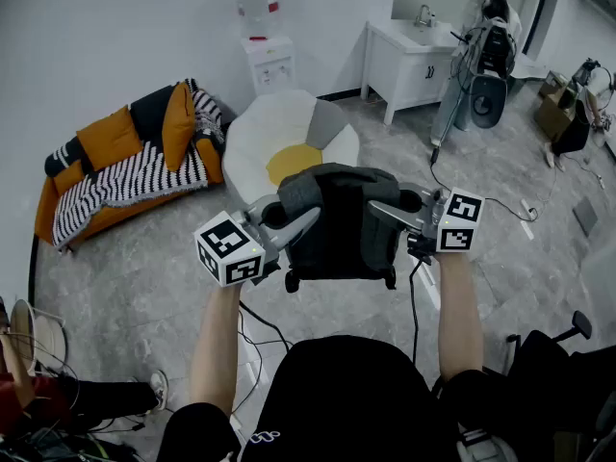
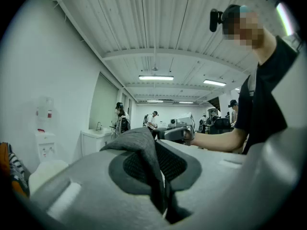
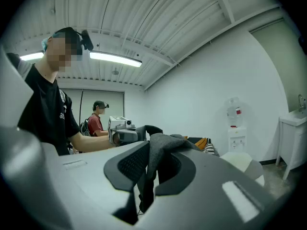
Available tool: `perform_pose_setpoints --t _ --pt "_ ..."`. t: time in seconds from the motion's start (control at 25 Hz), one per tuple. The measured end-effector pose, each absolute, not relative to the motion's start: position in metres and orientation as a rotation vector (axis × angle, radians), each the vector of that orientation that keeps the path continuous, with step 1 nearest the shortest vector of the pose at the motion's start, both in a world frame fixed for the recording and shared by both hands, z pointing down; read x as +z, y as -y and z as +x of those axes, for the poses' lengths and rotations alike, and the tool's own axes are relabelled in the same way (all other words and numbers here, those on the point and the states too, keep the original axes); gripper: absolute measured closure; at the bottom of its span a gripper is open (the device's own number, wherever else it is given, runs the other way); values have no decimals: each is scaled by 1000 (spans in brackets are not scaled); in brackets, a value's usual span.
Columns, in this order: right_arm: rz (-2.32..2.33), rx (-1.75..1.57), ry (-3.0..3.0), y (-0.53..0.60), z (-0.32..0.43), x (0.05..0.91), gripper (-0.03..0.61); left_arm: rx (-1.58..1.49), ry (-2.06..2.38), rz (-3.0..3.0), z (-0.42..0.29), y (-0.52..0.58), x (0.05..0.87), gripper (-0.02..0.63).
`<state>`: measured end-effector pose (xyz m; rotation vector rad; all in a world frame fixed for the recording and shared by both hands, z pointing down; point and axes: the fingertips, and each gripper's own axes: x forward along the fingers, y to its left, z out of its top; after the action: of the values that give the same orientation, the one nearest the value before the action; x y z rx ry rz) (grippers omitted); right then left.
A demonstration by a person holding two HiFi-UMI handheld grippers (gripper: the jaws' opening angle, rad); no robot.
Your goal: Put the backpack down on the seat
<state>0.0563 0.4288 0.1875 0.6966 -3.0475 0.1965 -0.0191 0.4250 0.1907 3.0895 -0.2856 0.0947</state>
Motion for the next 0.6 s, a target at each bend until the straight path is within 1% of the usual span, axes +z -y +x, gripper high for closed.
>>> perform_pose_setpoints --t 0.6 --pt "701 159 3052 -422 71 206 541 86 254 3122 -5 -417 212 581"
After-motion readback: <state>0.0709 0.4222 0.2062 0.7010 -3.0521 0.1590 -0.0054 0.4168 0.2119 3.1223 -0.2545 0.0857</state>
